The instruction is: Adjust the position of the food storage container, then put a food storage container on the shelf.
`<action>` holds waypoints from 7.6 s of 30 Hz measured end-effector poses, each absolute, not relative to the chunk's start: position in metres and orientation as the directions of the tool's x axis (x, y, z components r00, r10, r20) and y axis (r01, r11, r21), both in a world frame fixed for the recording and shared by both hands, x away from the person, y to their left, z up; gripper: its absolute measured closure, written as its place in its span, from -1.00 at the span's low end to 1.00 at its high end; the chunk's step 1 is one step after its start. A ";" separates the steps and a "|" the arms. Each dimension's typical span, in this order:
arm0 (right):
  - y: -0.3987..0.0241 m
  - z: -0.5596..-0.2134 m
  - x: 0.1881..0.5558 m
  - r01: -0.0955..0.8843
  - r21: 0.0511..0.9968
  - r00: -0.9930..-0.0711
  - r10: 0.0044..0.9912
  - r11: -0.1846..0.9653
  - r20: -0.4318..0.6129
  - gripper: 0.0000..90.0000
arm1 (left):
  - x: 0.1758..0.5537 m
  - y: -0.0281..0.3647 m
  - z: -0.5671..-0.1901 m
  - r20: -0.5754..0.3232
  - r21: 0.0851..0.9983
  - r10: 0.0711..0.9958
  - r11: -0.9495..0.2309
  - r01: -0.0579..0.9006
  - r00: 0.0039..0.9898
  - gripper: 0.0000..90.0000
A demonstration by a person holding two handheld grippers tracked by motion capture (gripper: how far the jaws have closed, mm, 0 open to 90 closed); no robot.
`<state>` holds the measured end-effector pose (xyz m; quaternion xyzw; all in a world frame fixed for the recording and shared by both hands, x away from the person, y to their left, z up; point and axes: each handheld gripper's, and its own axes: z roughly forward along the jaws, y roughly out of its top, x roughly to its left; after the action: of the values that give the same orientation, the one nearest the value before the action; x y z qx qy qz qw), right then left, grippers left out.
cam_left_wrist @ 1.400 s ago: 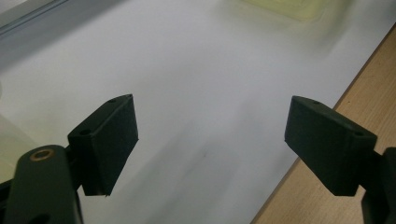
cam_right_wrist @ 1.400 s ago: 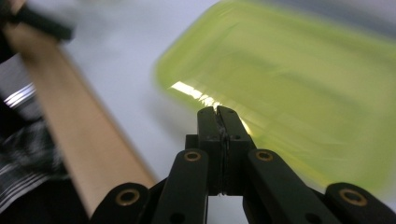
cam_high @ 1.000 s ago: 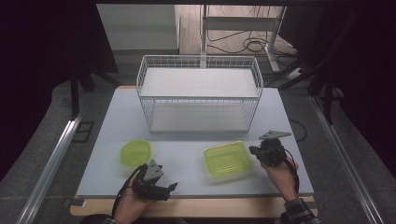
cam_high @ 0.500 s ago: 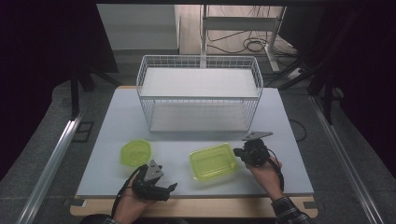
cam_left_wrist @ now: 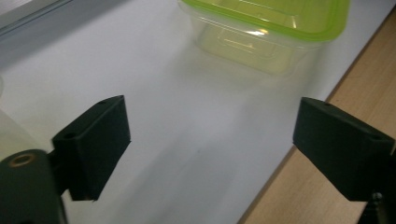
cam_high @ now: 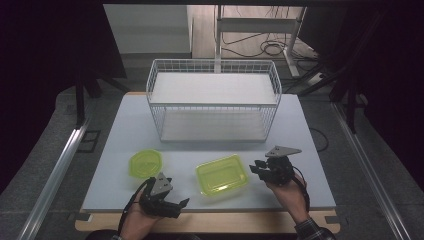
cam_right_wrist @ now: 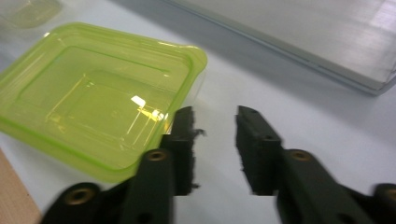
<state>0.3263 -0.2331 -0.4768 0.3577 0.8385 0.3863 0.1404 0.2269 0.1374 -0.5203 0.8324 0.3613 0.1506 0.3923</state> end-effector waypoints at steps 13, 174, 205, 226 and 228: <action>-0.240 -0.483 0.304 0.433 0.777 -0.738 0.675 0.457 0.015 -0.66 | 0.221 0.138 -0.524 0.019 0.786 0.713 -0.444 0.430 0.701 -0.92; -0.207 -0.321 0.440 0.705 0.709 -0.591 0.526 -0.032 0.612 0.78 | 0.223 0.138 -0.528 0.065 0.788 0.712 -0.467 0.402 0.699 -0.94; -0.187 -0.303 0.487 0.671 0.730 -0.505 0.643 -0.127 0.576 0.78 | 0.222 0.138 -0.528 0.071 0.782 0.708 -0.477 0.401 0.703 -0.94; -0.179 -0.310 0.497 0.642 0.761 -0.456 0.752 -0.092 0.476 0.70 | 0.222 0.137 -0.528 0.082 0.777 0.703 -0.489 0.397 0.707 -0.94; -0.177 -0.309 0.497 0.634 0.771 -0.454 0.775 -0.067 0.440 0.68 | 0.222 0.137 -0.528 0.082 0.775 0.702 -0.491 0.397 0.707 -0.94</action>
<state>0.4970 -0.1770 -0.3095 0.5180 0.6796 0.5149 0.0684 0.2221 0.1373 -0.5281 0.8404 0.3270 0.1984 0.3840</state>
